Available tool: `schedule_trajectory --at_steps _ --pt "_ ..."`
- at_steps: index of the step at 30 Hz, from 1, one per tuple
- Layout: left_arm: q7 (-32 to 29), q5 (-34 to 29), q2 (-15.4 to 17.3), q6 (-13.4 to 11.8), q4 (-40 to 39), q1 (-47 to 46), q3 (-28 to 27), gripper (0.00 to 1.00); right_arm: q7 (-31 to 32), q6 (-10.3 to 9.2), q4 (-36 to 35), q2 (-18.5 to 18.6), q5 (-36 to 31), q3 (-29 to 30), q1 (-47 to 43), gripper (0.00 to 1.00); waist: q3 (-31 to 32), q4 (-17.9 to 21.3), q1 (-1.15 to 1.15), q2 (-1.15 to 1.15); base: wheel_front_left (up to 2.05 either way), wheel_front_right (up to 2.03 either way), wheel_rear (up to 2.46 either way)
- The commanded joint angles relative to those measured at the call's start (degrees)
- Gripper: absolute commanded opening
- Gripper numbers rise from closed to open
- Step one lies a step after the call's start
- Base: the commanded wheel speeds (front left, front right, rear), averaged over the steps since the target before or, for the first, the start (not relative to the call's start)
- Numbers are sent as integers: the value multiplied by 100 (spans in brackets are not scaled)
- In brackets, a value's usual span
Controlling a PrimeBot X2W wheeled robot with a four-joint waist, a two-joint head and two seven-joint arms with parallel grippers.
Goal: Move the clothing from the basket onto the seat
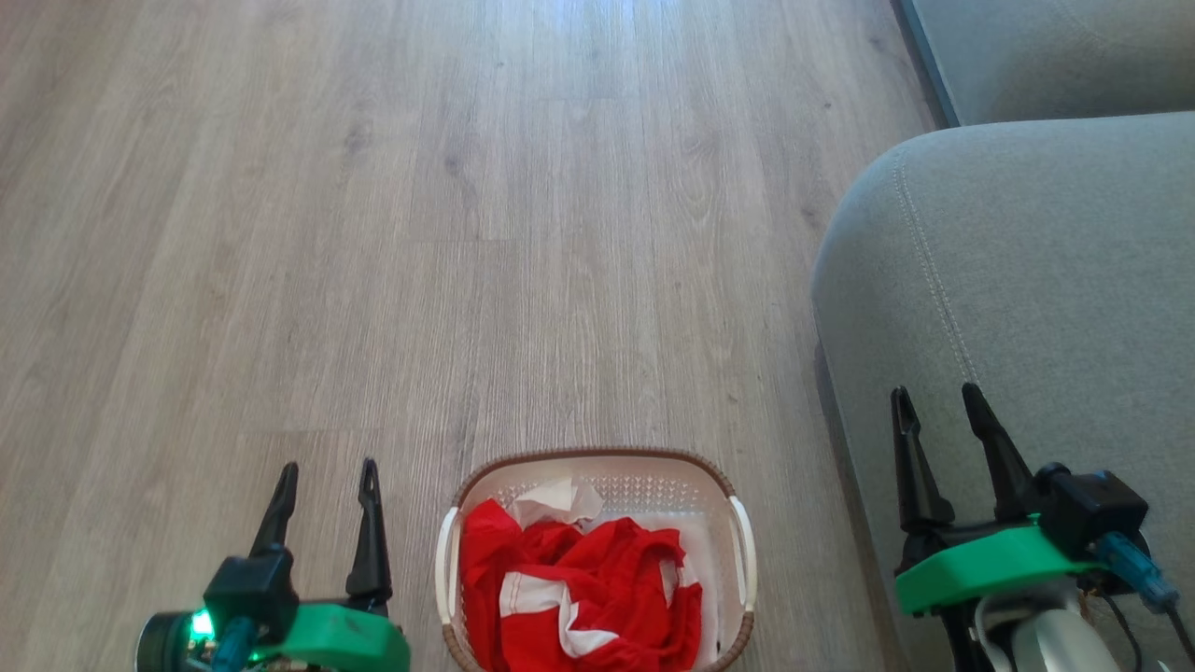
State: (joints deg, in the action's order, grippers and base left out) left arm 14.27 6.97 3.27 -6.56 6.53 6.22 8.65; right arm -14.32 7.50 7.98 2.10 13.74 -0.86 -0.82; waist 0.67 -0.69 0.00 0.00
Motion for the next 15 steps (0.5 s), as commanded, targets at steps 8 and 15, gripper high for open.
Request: schedule_trajectory --at_steps 8,15 --pt "73 127 -29 18 -69 -147 -255 100 -68 -1 -169 77 -43 -145 145 100 -8 -2 0 0 0 0 0" --pt "73 135 -35 9 -71 -141 -255 100 -68 -1 -148 77 -45 -127 152 100 -19 -6 0 0 0 0 0"
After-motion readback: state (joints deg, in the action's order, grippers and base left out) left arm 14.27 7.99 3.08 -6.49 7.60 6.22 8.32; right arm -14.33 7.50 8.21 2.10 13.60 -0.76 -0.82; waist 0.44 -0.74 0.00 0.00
